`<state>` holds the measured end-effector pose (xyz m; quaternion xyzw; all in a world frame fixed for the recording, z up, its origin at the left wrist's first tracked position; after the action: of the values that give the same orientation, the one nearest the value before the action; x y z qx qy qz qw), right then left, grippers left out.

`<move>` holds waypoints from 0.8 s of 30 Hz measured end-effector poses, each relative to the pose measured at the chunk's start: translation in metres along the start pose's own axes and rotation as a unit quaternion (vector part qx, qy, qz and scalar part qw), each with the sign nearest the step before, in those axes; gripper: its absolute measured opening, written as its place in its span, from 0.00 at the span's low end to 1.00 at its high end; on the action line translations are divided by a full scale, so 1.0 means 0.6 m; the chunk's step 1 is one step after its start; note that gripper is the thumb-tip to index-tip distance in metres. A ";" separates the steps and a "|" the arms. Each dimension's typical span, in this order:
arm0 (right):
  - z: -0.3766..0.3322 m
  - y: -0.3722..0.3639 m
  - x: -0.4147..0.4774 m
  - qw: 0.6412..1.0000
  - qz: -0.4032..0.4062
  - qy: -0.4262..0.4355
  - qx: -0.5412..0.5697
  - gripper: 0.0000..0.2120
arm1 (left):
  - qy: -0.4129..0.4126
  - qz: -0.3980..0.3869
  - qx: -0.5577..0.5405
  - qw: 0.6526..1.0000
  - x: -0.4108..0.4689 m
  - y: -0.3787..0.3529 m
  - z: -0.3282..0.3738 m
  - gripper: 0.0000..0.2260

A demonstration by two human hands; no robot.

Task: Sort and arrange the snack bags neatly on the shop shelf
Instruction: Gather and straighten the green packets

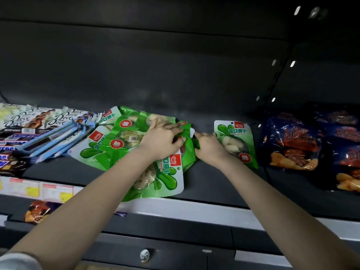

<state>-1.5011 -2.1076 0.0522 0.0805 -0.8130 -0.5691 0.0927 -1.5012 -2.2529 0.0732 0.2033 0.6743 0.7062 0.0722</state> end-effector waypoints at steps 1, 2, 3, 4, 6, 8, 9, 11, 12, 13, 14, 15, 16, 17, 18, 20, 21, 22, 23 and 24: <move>-0.003 0.000 0.001 1.000 -0.004 -0.003 0.007 0.21 | -0.005 -0.002 -0.007 1.000 -0.003 0.000 0.004 0.24; -0.005 -0.001 0.001 1.000 -0.007 -0.007 0.017 0.21 | -0.012 -0.005 -0.013 1.000 -0.006 -0.001 0.008 0.27; -0.007 -0.004 0.000 0.999 -0.010 -0.009 0.029 0.22 | -0.017 -0.011 -0.018 1.000 -0.010 -0.003 0.013 0.28; -0.009 -0.008 0.000 0.999 -0.011 -0.008 0.042 0.23 | -0.021 -0.016 -0.022 0.999 -0.013 -0.005 0.015 0.30; -0.011 -0.014 0.000 0.998 0.000 -0.007 0.066 0.25 | -0.018 -0.015 -0.030 0.999 -0.019 -0.011 0.012 0.31; -0.012 -0.013 -0.001 0.995 0.047 -0.006 0.089 0.27 | -0.013 0.002 -0.025 1.000 -0.026 -0.016 0.002 0.31; -0.012 -0.010 -0.002 0.992 0.082 -0.003 0.099 0.28 | -0.011 0.011 -0.019 1.000 -0.028 -0.018 -0.003 0.30; -0.011 -0.002 -0.006 0.984 0.133 0.010 0.115 0.31 | -0.003 0.026 -0.011 1.000 -0.028 -0.021 -0.012 0.29; -0.011 0.000 -0.008 0.982 0.144 0.024 0.119 0.30 | 0.000 0.031 -0.011 0.999 -0.027 -0.023 -0.015 0.28; -0.011 0.002 -0.010 0.981 0.151 0.039 0.118 0.28 | 0.002 0.034 -0.011 0.999 -0.025 -0.025 -0.017 0.27; -0.012 0.005 -0.013 0.979 0.159 0.054 0.117 0.25 | 0.003 0.036 -0.012 0.999 -0.024 -0.027 -0.018 0.26; -0.012 0.010 -0.016 0.975 0.173 0.064 0.123 0.23 | 0.003 0.040 -0.012 0.999 -0.021 -0.028 -0.019 0.25; -0.011 0.015 -0.021 0.969 0.191 0.068 0.138 0.21 | 0.004 0.044 -0.012 0.999 -0.019 -0.028 -0.021 0.24; -0.012 0.023 -0.027 0.961 0.212 0.072 0.161 0.19 | 0.006 0.048 -0.012 0.999 -0.016 -0.028 -0.023 0.23; -0.015 0.031 -0.034 0.952 0.230 0.082 0.185 0.16 | 0.010 0.051 -0.012 0.999 -0.012 -0.027 -0.025 0.22; -0.028 0.041 -0.048 0.942 0.224 0.127 0.214 0.13 | 0.016 0.053 -0.010 0.998 -0.005 -0.025 -0.030 0.22; -0.040 0.041 -0.055 0.944 0.195 0.161 0.214 0.14 | 0.017 0.054 -0.008 0.998 -0.002 -0.023 -0.032 0.22; -0.052 0.037 -0.062 0.947 0.154 0.194 0.202 0.17 | 0.019 0.054 -0.006 0.998 0.002 -0.022 -0.035 0.22; -0.064 0.029 -0.068 0.953 0.112 0.221 0.174 0.21 | 0.023 0.054 -0.004 0.998 0.006 -0.020 -0.039 0.21; -0.072 0.018 -0.073 0.958 0.080 0.239 0.136 0.24 | 0.028 0.052 0.001 0.998 0.009 -0.017 -0.043 0.21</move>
<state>-1.4486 -2.1332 0.0746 0.1607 -0.8404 -0.4082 0.3181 -1.5176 -2.2738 0.0642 0.2186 0.6652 0.7137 0.0164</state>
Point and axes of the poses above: each hand's wrist, its own x-axis towards the middle knuckle, its own y-axis out of the back of the hand, z = x × y, the point moved 4 cm from there along x, towards the middle knuckle, and after that the axes turned 5 degrees about x, right-handed, at the moved point
